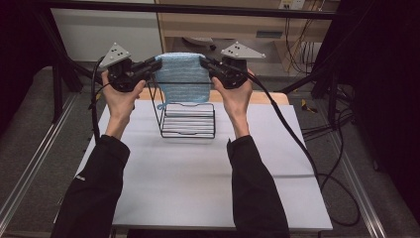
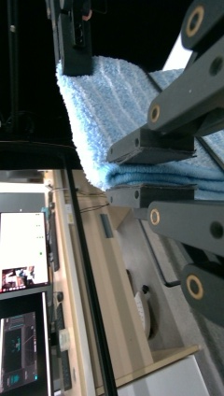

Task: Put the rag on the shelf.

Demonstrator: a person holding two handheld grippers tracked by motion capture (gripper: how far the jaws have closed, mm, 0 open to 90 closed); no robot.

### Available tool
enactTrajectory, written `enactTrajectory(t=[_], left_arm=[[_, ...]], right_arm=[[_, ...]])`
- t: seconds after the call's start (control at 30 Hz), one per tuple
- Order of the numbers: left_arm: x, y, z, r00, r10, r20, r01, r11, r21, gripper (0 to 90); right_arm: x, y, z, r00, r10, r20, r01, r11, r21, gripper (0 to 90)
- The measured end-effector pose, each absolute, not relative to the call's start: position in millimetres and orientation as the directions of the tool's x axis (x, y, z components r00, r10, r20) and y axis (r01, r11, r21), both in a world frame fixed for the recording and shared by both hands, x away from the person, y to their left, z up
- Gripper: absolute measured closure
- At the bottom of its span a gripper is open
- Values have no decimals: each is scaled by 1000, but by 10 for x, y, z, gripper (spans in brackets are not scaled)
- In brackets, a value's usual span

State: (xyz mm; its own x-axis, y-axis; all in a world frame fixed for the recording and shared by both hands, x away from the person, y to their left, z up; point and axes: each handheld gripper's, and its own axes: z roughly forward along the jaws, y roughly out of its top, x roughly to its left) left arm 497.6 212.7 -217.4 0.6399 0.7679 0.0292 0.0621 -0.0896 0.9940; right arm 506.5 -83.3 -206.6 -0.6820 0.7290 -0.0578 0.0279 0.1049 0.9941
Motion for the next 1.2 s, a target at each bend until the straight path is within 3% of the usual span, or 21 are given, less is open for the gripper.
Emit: enactTrajectory(t=[1.2], left_arm=[[4649,2105,-2486,689,723,41,134,-183,974,770]], right_arm=[[4781,-890,-2322,-758,650,-60,101,207,973,821]])
